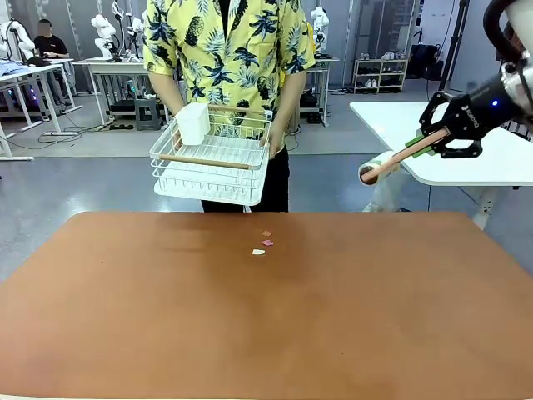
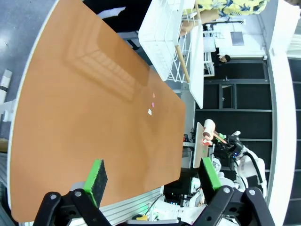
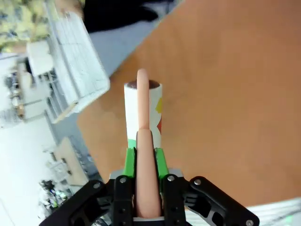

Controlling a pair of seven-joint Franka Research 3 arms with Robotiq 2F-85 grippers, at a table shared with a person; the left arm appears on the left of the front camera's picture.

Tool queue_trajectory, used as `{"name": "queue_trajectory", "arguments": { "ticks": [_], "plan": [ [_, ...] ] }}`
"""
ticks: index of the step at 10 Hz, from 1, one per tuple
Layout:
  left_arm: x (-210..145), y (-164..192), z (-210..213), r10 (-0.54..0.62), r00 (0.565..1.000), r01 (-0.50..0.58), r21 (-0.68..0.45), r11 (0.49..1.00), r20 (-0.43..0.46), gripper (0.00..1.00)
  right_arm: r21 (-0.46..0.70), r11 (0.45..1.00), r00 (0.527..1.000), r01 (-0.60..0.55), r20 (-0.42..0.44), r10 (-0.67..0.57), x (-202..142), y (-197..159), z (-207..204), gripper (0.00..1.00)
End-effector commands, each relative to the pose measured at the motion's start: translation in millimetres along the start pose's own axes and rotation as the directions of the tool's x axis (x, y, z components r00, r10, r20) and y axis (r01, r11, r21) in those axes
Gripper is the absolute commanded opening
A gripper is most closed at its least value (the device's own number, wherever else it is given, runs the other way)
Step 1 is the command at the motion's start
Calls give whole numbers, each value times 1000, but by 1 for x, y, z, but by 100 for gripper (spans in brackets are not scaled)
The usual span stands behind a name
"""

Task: Clean the table.
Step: Clean the table with the Lint Roller when the human lifts the Dish drying rack.

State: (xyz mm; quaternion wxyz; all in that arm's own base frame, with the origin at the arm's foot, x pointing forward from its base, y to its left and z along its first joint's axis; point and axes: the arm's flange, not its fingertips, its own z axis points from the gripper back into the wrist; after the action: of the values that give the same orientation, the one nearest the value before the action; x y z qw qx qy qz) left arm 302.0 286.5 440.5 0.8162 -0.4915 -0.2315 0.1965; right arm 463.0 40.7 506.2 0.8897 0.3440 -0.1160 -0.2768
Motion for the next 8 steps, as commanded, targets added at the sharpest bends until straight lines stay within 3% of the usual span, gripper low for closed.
{"name": "queue_trajectory", "arguments": {
  "ticks": [1, 2, 3, 5, 8],
  "plan": [
    [-1, 0, 3, 4, 1000, -4, -21, 1000, 3, 100, -78, 973, 963, -216, -184, 199, 42, 51, -21, 21],
    [-1, 0, 3, 4, 1000, -4, -21, 1000, 3, 100, -96, 935, 912, -341, -275, 304, 49, 57, -54, 21],
    [-1, 0, 3, 4, 1000, -4, -21, 1000, 3, 100, -85, 933, 908, -349, -275, 315, 54, 59, -89, 21],
    [-1, 0, 3, 4, 1000, -4, -21, 1000, 3, 100, -92, 920, 878, -381, -347, 329, 44, 54, -120, 21],
    [-1, 0, 3, 4, 1000, -4, -21, 1000, 3, 100, -97, 930, 891, -355, -336, 305, 42, 51, -124, 21]
  ]
}}
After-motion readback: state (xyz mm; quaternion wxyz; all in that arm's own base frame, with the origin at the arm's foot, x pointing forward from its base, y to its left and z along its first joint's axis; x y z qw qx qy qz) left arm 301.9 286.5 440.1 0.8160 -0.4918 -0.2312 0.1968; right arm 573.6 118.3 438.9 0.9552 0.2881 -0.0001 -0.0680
